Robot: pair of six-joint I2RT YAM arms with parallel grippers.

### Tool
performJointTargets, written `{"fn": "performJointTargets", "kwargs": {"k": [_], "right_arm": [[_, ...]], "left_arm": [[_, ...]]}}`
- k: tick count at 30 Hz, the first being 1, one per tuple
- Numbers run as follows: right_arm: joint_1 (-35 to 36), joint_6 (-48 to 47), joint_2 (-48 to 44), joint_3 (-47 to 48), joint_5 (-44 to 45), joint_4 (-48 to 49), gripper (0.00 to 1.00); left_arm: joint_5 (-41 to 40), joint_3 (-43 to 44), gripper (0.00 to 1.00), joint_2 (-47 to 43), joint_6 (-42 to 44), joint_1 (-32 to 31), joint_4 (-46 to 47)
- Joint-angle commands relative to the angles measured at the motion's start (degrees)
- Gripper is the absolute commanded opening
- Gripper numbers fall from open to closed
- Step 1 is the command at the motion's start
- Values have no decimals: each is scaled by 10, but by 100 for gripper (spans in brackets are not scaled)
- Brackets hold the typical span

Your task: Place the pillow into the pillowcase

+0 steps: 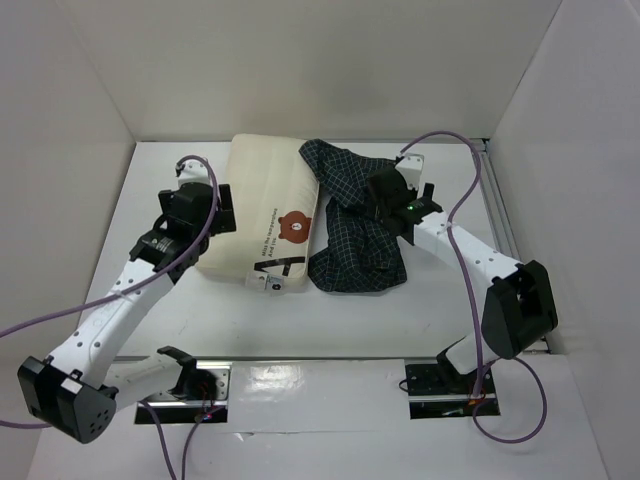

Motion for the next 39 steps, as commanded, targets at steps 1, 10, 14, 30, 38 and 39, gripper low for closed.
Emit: {"fn": "performJointTargets", "kwargs": {"k": [1,10,14,30,38,39], "right_arm": [[-1,24,-16,3,1,-17,100],[4,-3,-38,8,-88,-17,100],[4,-12,-53,-14,-139,-26,100],[53,-62,50,-56,-373,16,100],[58,-49,100,-7,-298,-24,0],[58,-49,88,1,-287,-39,0]], "left_arm": [[-16,43,99,15,-62,-1,-53],[116,35,94,15,-58,-1,-56],[118,33,90,15,-74,-1,-53],[144,121,95,172,-204,55,-159],[218,166,95,257,-198,198,-140],[223,166,95,283,-198,207,-133]]}}
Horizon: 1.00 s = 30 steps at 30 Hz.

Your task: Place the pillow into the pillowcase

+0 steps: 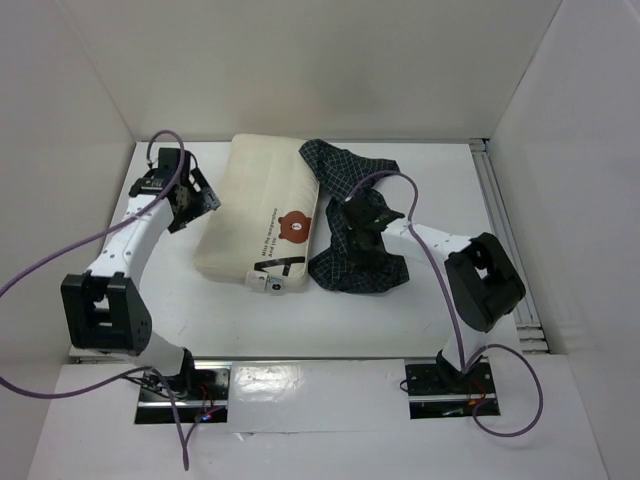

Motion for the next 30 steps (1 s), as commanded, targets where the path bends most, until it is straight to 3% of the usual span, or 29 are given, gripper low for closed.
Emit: {"fn": "performJointTargets", "kwargs": {"k": [1,4,8,12,18,19,21,24,25,30], "right_arm": [[1,5,-51,57,73,-27,0],[-22,-15,-109,117,85,-54,0],[-45,-57,-149,290,79,-97,0],[-51,-72,-164,427,71,-120,0],[-51,-79,-241,438,15,-10,0],[-51,-86,-247,431,-2,7,0],[-56,-86,-247,420,-33,40,0],[-56,-86,-225,420,-84,40,0],[-56,-86,-206,413,-112,40,0],[-49,-43,-139,359,-221,110,0]], "left_arm": [[48,21,95,59,-5,38,5],[67,26,94,111,-5,38,42],[87,65,92,190,33,-34,50],[153,78,90,211,49,-115,96],[295,155,89,240,61,-263,166],[307,184,89,251,97,-277,156],[236,265,89,269,107,-294,45],[162,278,89,243,90,-256,-61],[162,240,90,193,58,-202,-69],[212,85,95,-18,-32,-19,-23]]}}
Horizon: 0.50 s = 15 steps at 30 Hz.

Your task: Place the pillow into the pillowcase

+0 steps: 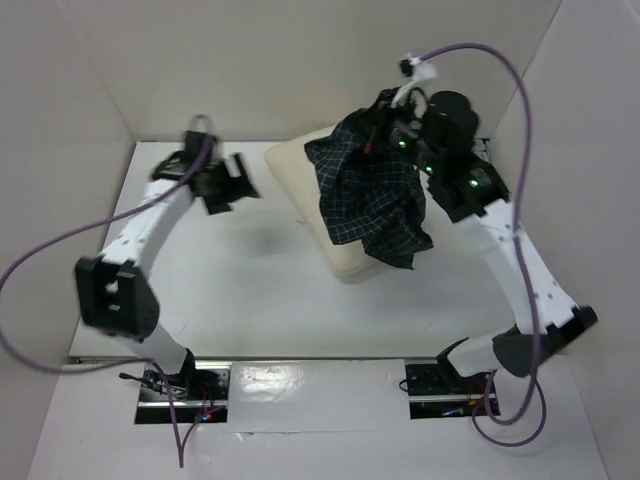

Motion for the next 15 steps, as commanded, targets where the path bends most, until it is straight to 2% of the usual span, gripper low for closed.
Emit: {"fn": "performJointTargets", "kwargs": {"k": [1,3,5,9,11,15], "right_arm": [[12,30,82,-35,-128,51,0],[44,43,153,9,-175,38,0],[91,43,208,70,-188,25,0],[150,29,252,146,-141,15,0],[156,29,259,162,-133,8,0],[156,36,265,168,-133,13,0]], "left_arm": [[8,-90,89,-167,-62,120,-16],[22,-116,81,-246,-67,166,22],[62,-127,79,-278,-52,190,40],[172,-122,88,-301,-9,196,46],[238,-131,92,-308,-3,196,53],[233,-212,96,-348,-3,176,92]]}}
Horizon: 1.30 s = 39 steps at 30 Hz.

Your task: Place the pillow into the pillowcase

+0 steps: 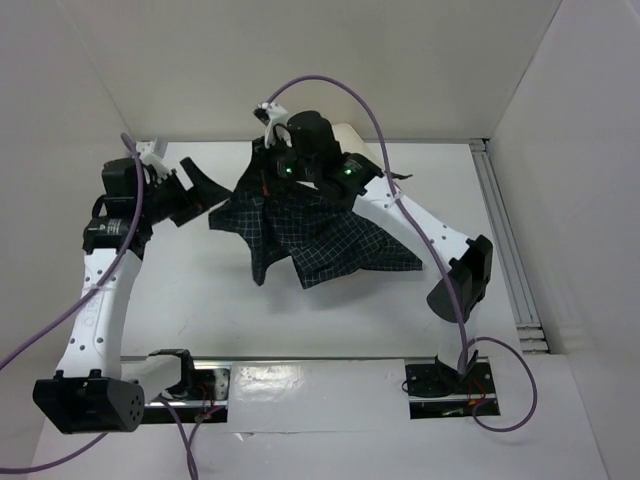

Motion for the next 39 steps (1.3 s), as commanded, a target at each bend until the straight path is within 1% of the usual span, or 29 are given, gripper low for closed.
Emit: {"fn": "performJointTargets", "kwargs": {"k": [1,2,3,4,6,8,12,15,18,19,21,23,24,26,27,29,30,32,33,36,39], "right_arm": [[-17,3,-28,43,1,33,0],[-17,3,-28,43,1,33,0],[-17,3,-22,43,1,33,0],[-17,3,-22,43,-5,33,0],[-17,3,-17,43,-11,33,0],[-17,3,-23,30,-11,33,0],[-29,8,-34,17,-11,38,0],[-36,8,-55,-6,-11,38,0],[-47,8,-77,-33,-19,38,0],[-53,8,-84,-42,-19,38,0],[-60,8,-104,-72,-13,38,0],[-74,13,-109,-78,-13,43,0],[-74,14,-109,-84,-19,43,0],[-90,14,-109,-84,-26,38,0],[-90,14,-109,-84,-31,32,0],[-96,14,-109,-90,-40,32,0],[-96,14,-117,-98,-40,32,0],[-101,14,-139,-125,-46,32,0],[-101,14,-148,-134,-46,32,0],[-106,14,-180,-171,-46,32,0],[-106,8,-201,-191,-46,32,0]], "left_arm": [[44,-65,96,-28,13,-12,39],[44,-77,96,-36,13,-22,48],[23,-90,96,-44,18,-31,60],[22,-113,97,-57,18,-51,82],[22,-129,100,-64,30,-65,96],[-2,-147,100,-69,30,-78,101],[-58,-171,100,-69,8,-78,101],[-58,-191,98,-69,2,-78,115],[-50,-209,98,-75,2,-78,138],[-41,-209,99,-80,9,-78,143],[67,-227,99,-86,24,-78,197],[170,-244,99,-91,24,-89,250],[171,-249,99,-100,18,-100,261],[151,-255,99,-113,13,-106,267],[106,-255,99,-121,13,-112,267],[23,-255,99,-140,-17,-112,226],[-40,-247,99,-140,-24,-104,215],[-51,-241,99,-149,-30,-90,207],[-17,-235,99,-149,-22,-90,215],[-7,-207,99,-134,-28,-84,206],[-21,-207,99,-128,-64,-78,212]]}}
